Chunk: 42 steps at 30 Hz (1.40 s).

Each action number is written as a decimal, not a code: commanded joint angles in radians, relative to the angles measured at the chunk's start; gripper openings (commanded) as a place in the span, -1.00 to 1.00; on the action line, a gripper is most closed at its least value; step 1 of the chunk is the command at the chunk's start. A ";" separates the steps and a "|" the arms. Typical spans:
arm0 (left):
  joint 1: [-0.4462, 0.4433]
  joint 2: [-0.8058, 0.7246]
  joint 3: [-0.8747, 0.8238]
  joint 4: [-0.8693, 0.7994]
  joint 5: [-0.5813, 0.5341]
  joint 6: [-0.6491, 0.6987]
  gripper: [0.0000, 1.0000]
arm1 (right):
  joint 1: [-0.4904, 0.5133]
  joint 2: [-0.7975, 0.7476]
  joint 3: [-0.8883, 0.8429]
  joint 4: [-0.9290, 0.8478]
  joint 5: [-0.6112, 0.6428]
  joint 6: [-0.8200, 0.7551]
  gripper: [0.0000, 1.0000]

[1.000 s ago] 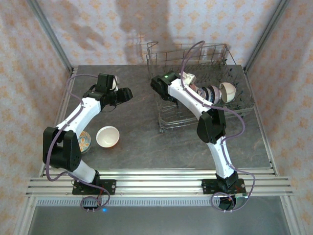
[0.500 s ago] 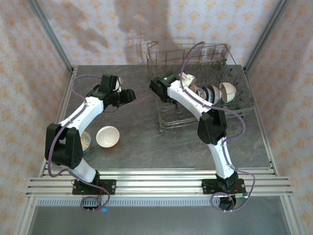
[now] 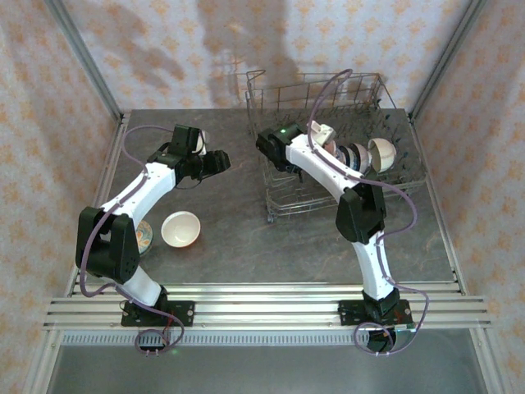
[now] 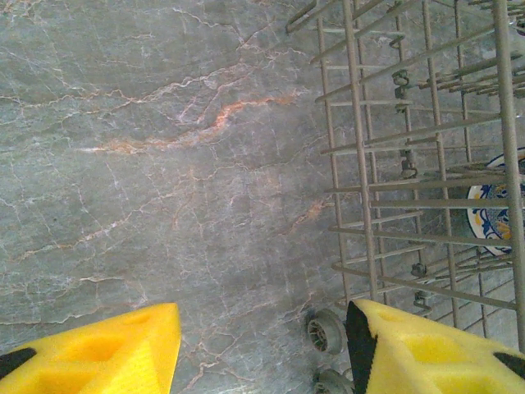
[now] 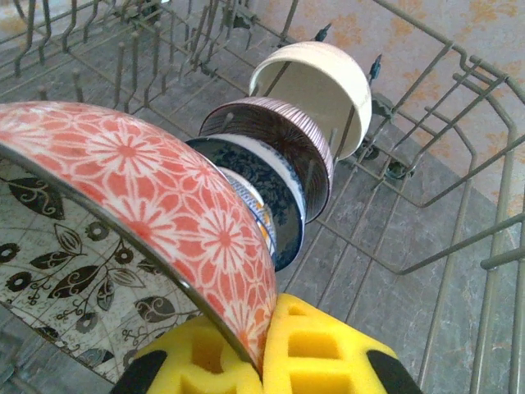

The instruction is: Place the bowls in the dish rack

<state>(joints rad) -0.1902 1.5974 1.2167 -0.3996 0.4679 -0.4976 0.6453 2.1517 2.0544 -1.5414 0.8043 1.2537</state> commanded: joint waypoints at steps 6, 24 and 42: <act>-0.021 -0.007 0.018 -0.014 0.008 -0.001 0.13 | -0.004 0.077 0.015 -0.238 0.060 0.047 -1.00; -0.025 0.009 0.012 -0.004 0.011 -0.007 0.13 | 0.067 0.131 -0.011 -0.240 0.030 0.058 -1.00; -0.049 0.026 0.054 -0.006 0.030 0.016 0.15 | 0.060 -0.021 0.092 -0.238 0.153 -0.100 -1.00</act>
<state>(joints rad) -0.2333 1.6184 1.2186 -0.4042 0.4854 -0.4969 0.7238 2.1979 2.0987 -1.5745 0.8448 1.2079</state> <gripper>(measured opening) 0.572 0.041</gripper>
